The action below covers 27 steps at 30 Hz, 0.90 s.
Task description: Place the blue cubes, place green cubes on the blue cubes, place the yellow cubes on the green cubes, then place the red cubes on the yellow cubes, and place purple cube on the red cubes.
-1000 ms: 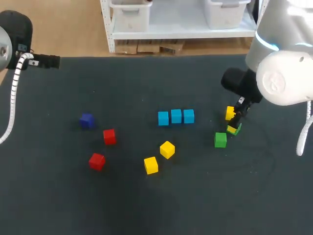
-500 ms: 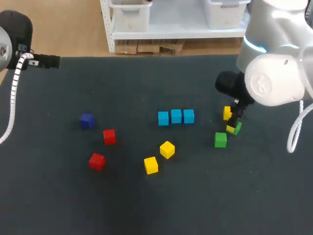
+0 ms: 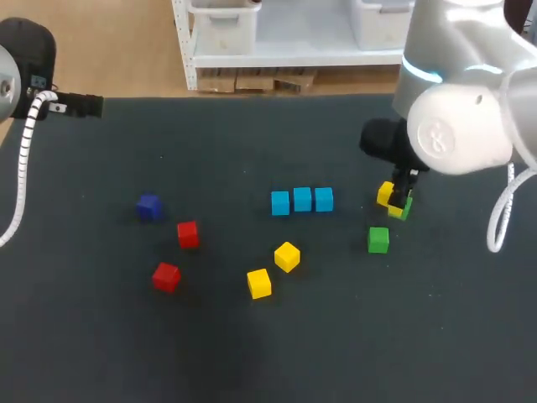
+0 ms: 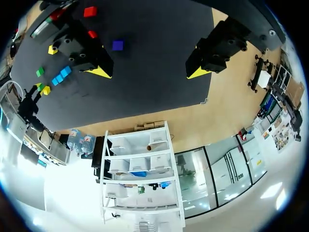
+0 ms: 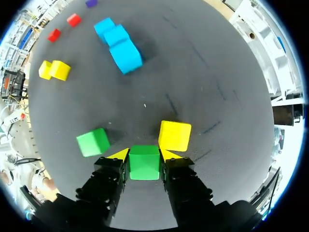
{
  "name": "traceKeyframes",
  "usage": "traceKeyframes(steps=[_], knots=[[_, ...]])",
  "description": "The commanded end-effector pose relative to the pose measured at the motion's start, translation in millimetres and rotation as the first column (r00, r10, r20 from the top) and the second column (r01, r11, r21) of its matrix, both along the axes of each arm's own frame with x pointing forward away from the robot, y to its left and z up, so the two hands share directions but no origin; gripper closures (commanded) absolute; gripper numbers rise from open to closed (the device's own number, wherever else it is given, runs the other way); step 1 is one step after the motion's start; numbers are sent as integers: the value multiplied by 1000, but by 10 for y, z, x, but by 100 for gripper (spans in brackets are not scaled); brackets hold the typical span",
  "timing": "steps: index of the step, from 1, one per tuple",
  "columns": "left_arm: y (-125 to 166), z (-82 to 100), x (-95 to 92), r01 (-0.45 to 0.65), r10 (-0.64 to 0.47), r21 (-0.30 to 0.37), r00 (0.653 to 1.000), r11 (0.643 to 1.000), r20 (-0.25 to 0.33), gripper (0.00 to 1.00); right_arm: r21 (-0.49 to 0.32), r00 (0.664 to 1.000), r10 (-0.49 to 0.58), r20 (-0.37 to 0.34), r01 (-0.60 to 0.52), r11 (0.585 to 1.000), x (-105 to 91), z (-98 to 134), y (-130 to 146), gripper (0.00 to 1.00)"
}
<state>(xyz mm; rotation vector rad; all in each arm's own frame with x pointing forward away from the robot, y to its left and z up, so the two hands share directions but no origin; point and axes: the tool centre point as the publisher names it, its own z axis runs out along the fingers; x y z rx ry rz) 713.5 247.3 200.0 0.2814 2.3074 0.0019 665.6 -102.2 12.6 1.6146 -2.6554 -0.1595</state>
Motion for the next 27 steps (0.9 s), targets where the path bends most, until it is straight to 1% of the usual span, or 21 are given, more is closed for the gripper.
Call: traceKeyframes(steps=[1, 4, 7, 9, 12, 16, 17, 19, 22, 27], knots=[[15, 3, 9, 7, -7, -3, 1000, 1000, -3, 0, 28, 1000, 14, 5, -14, 1000, -38, 272, 15, 100], [15, 3, 9, 7, -7, -3, 1000, 1000, -3, 0, 39, 998, 46, 31, -47, 998, -36, 443, 114, 100], [15, 3, 9, 7, -7, -3, 1000, 1000, -3, 0, 55, 993, 104, 63, -107, 993, -17, 624, 259, 100], [15, 3, 9, 7, -7, -3, 1000, 1000, -3, 0, 69, 986, 146, 86, -152, 986, 15, 725, 369, 100], [15, 3, 9, 7, -7, -3, 1000, 1000, -3, 0, 86, 965, 230, 123, -241, 967, 65, 844, 558, 100], [15, 3, 9, 7, -7, -3, 1000, 1000, -3, 0, 65, 927, 345, 149, -357, 932, 142, 860, 791, 100], [15, 3, 9, 7, -7, -3, 1000, 1000, -3, 0, 73, 920, 363, 149, -376, 924, 166, 848, 848, 100], [15, 3, 9, 7, -7, -3, 1000, 1000, -3, 0, 56, 904, 402, 147, -413, 909, 208, 814, 948, 100], [15, 3, 9, 7, -7, -3, 1000, 1000, -3, 0, 66, 889, 437, 135, -448, 892, 236, 795, 1092, 100], [15, 3, 9, 7, -7, -3, 1000, 1000, -3, 0, 48, 869, 478, 127, -487, 872, 271, 757, 1283, 100]])
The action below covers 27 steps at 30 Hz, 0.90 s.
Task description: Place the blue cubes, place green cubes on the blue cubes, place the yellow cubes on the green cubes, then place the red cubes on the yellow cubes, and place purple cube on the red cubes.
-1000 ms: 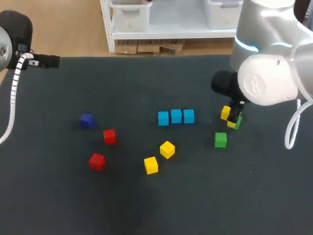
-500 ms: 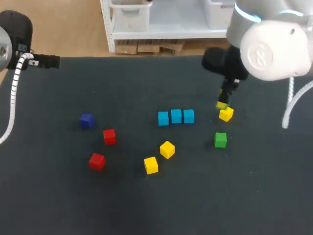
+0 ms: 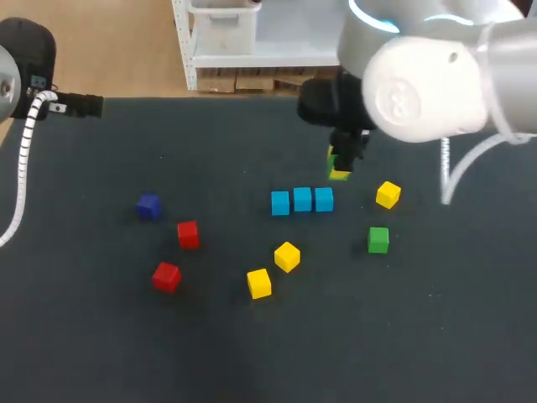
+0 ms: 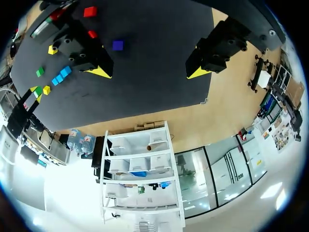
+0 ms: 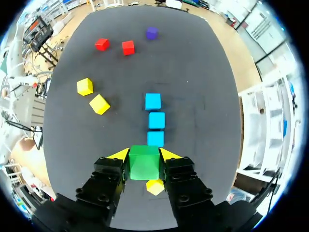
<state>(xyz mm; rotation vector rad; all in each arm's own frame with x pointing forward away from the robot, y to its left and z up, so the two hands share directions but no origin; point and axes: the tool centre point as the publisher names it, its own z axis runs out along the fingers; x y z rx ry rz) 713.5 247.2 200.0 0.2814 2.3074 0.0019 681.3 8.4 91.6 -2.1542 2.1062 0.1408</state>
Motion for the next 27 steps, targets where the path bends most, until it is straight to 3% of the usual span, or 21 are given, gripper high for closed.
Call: traceKeyframes(steps=[1, 13, 27], knots=[[15, 3, 9, 7, -7, -3, 1000, 1000, -3, 0, -34, 999, 23, -32, -25, 999, 121, -42, 209, 100], [15, 3, 9, 7, -7, -3, 1000, 1000, -3, 0, -96, 997, 43, -70, -50, 994, 86, -243, 552, 100], [15, 3, 9, 7, -7, -3, 1000, 1000, -3, 0, -95, 994, 22, -103, -32, 995, 123, -443, 664, 100]])
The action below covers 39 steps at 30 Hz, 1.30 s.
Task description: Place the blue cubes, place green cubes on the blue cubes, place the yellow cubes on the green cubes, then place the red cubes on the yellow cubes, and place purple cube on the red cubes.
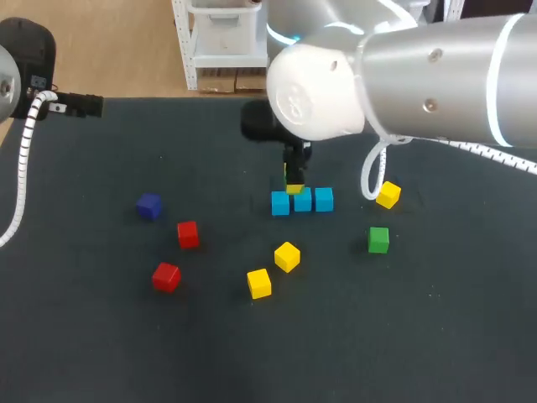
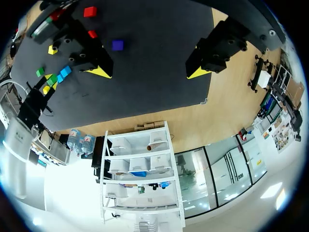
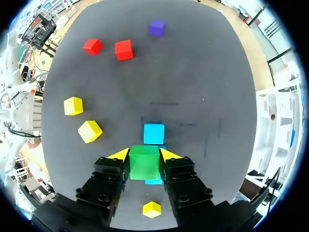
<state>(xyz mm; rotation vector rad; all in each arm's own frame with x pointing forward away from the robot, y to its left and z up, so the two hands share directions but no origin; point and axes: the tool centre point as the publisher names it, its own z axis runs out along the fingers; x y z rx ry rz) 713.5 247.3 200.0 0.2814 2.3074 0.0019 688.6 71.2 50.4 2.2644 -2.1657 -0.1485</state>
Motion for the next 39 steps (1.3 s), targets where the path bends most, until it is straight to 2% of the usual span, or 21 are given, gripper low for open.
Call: traceKeyframes(steps=[1, 12, 36, 37, 39], knots=[[15, 3, 9, 7, -7, -3, 1000, 1000, -3, 0, -5, 1000, -2, -13, 2, 1000, 58, -44, 45, 100], [15, 3, 9, 7, -7, -3, 1000, 1000, -3, 0, -32, 999, -38, -27, 37, 999, 113, -141, 137, 100], [15, 3, 9, 7, -7, -3, 1000, 1000, -3, 0, -52, 998, -53, -34, 51, 997, 205, -308, 76, 100], [15, 3, 9, 7, -7, -3, 1000, 1000, -3, 0, -51, 998, -53, -33, 51, 997, 206, -307, 77, 96], [15, 3, 9, 7, -7, -3, 1000, 1000, -3, 0, -51, 998, -53, -31, 51, 997, 210, -308, 79, 77]])
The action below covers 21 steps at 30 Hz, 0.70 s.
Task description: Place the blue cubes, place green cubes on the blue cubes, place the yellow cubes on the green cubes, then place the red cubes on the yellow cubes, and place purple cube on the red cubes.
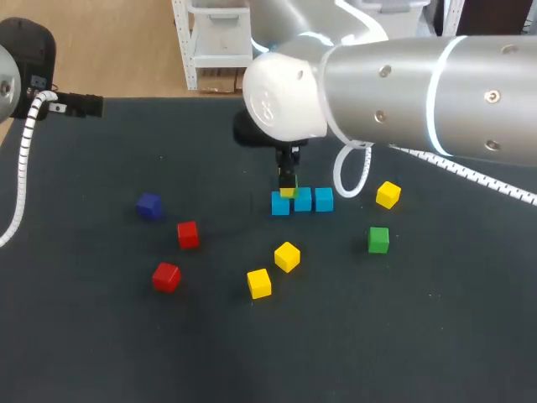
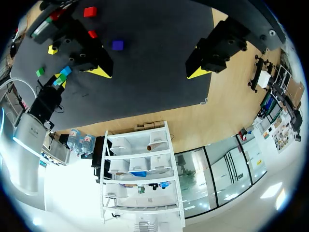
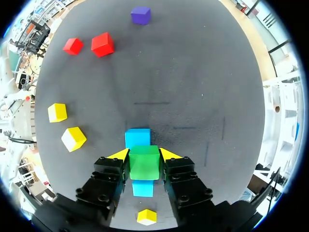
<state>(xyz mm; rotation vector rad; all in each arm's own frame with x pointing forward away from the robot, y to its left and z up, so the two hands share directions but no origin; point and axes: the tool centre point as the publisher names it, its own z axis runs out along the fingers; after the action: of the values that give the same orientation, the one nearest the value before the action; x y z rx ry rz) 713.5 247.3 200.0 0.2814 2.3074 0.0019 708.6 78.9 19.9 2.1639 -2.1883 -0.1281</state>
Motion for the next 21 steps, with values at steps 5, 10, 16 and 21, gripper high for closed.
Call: traceKeyframes(steps=[5, 10, 16, 21], knots=[[15, 3, 9, 7, -7, -3, 1000, 1000, -3, 0, 2, 1000, -1, -1, 1, 1000, 14, -2, 7, 57], [15, 3, 9, 7, -7, -3, 1000, 1000, -3, 0, 9, 1000, -2, -3, 2, 1000, -2, 21, 23, 55], [15, 3, 9, 7, -7, -3, 1000, 1000, -3, 0, 11, 1000, -4, 1, 4, 1000, -5, 26, 18, 0], [15, 3, 9, 7, -7, -3, 1000, 1000, -3, 0, 24, 1000, -20, 22, 19, 1000, 17, 120, -30, 0]])
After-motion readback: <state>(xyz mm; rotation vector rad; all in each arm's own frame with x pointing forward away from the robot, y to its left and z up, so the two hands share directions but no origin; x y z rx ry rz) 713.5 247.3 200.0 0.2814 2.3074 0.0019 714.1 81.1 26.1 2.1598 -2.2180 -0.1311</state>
